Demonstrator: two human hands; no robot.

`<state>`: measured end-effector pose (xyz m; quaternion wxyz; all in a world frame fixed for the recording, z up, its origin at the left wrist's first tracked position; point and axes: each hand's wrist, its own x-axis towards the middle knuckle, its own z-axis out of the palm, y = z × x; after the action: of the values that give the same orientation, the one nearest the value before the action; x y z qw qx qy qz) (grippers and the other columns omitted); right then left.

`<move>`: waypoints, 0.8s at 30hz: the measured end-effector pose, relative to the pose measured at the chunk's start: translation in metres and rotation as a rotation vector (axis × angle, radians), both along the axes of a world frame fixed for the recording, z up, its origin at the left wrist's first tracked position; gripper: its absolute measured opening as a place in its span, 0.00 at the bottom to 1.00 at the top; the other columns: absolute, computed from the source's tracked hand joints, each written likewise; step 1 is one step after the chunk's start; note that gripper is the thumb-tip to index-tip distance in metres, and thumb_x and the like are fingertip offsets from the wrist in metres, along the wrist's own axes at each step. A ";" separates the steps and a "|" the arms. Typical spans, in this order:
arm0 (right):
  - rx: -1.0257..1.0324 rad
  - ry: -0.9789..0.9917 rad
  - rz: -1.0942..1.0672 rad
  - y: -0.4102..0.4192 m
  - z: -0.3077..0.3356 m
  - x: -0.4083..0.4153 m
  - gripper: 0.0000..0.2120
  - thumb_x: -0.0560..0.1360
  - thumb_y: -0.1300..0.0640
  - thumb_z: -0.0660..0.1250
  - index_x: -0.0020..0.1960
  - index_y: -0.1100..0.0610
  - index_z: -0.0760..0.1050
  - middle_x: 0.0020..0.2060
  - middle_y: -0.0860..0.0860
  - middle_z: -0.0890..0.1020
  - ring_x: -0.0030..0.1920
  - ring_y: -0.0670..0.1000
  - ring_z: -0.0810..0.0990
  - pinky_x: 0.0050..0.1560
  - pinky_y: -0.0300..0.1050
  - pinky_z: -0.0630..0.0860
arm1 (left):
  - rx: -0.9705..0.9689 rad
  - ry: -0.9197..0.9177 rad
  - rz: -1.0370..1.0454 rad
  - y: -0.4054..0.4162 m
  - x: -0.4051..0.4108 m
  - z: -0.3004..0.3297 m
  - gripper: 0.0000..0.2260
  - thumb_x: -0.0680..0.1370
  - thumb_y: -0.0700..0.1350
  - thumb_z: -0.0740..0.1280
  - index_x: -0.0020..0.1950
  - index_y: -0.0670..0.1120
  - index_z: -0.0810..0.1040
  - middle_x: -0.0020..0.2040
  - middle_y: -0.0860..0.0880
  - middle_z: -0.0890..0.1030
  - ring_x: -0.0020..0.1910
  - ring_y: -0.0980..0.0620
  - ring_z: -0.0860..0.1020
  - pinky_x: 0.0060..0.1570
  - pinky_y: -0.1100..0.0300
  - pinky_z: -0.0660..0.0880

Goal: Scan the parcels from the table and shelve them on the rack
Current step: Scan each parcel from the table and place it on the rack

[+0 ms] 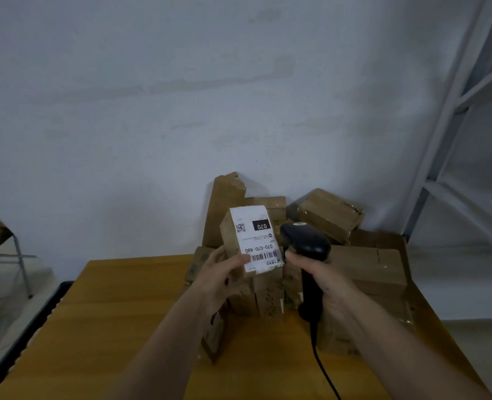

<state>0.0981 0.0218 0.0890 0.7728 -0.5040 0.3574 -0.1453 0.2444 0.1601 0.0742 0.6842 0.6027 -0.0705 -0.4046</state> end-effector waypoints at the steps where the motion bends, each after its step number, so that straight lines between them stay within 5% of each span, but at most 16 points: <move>1: 0.002 -0.020 0.022 0.003 0.004 -0.004 0.23 0.62 0.52 0.78 0.56 0.57 0.80 0.47 0.55 0.86 0.51 0.55 0.83 0.48 0.48 0.77 | -0.040 0.035 -0.052 0.002 -0.006 0.002 0.27 0.71 0.38 0.73 0.68 0.47 0.70 0.56 0.44 0.83 0.54 0.45 0.82 0.50 0.46 0.80; 5: -0.007 -0.093 0.045 0.011 0.011 -0.018 0.22 0.65 0.55 0.76 0.58 0.58 0.79 0.45 0.53 0.87 0.47 0.51 0.85 0.44 0.45 0.75 | -0.040 0.097 -0.131 0.002 -0.019 0.004 0.28 0.72 0.41 0.72 0.71 0.48 0.70 0.58 0.43 0.83 0.57 0.43 0.81 0.52 0.47 0.80; 7: -0.032 -0.081 0.013 0.010 0.014 -0.026 0.17 0.68 0.56 0.75 0.56 0.56 0.80 0.43 0.50 0.87 0.45 0.49 0.84 0.43 0.44 0.74 | 0.067 0.020 -0.159 0.000 -0.022 0.008 0.25 0.74 0.44 0.71 0.70 0.49 0.71 0.58 0.43 0.82 0.57 0.44 0.80 0.56 0.46 0.77; 11: -0.135 -0.017 -0.061 -0.005 0.023 -0.040 0.13 0.69 0.55 0.75 0.52 0.53 0.79 0.47 0.52 0.83 0.53 0.53 0.78 0.56 0.50 0.72 | 0.387 -0.214 -0.322 -0.002 -0.021 0.019 0.32 0.72 0.48 0.75 0.73 0.49 0.65 0.59 0.44 0.80 0.58 0.45 0.77 0.62 0.46 0.73; 13: -0.212 -0.003 -0.048 -0.011 0.028 -0.046 0.12 0.70 0.57 0.75 0.52 0.53 0.79 0.49 0.50 0.82 0.53 0.51 0.77 0.54 0.48 0.69 | 0.466 -0.324 -0.416 -0.006 -0.024 0.030 0.26 0.72 0.48 0.74 0.66 0.47 0.69 0.55 0.45 0.82 0.57 0.46 0.79 0.61 0.48 0.74; 15: -0.236 0.014 -0.032 -0.014 0.028 -0.052 0.16 0.69 0.56 0.76 0.55 0.53 0.79 0.50 0.50 0.82 0.53 0.50 0.77 0.51 0.46 0.70 | 0.457 -0.402 -0.472 -0.012 -0.028 0.040 0.14 0.74 0.47 0.73 0.55 0.46 0.72 0.49 0.46 0.84 0.53 0.47 0.81 0.60 0.47 0.76; 18: -0.195 0.002 -0.007 -0.014 0.027 -0.059 0.13 0.69 0.59 0.76 0.53 0.58 0.79 0.45 0.52 0.83 0.48 0.51 0.80 0.43 0.43 0.72 | 0.396 -0.449 -0.466 -0.022 -0.029 0.047 0.18 0.74 0.49 0.73 0.57 0.43 0.70 0.47 0.43 0.85 0.50 0.44 0.84 0.54 0.50 0.79; 21: -0.167 -0.027 0.045 -0.017 0.029 -0.067 0.09 0.70 0.65 0.74 0.49 0.60 0.79 0.41 0.53 0.83 0.41 0.49 0.81 0.35 0.39 0.74 | 0.392 -0.498 -0.501 -0.031 -0.030 0.048 0.20 0.73 0.53 0.73 0.57 0.39 0.79 0.48 0.43 0.85 0.49 0.44 0.84 0.57 0.49 0.78; 24: -0.170 -0.005 0.123 -0.024 0.032 -0.077 0.17 0.63 0.65 0.77 0.51 0.59 0.79 0.47 0.56 0.85 0.48 0.53 0.82 0.47 0.46 0.78 | 0.385 -0.445 -0.530 -0.033 -0.028 0.051 0.22 0.71 0.54 0.73 0.56 0.39 0.81 0.47 0.44 0.86 0.44 0.48 0.84 0.50 0.56 0.79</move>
<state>0.0216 -0.0025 0.1208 0.7358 -0.5881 0.3101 -0.1286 0.2163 0.1276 0.1251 0.3987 0.7538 -0.2929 -0.4325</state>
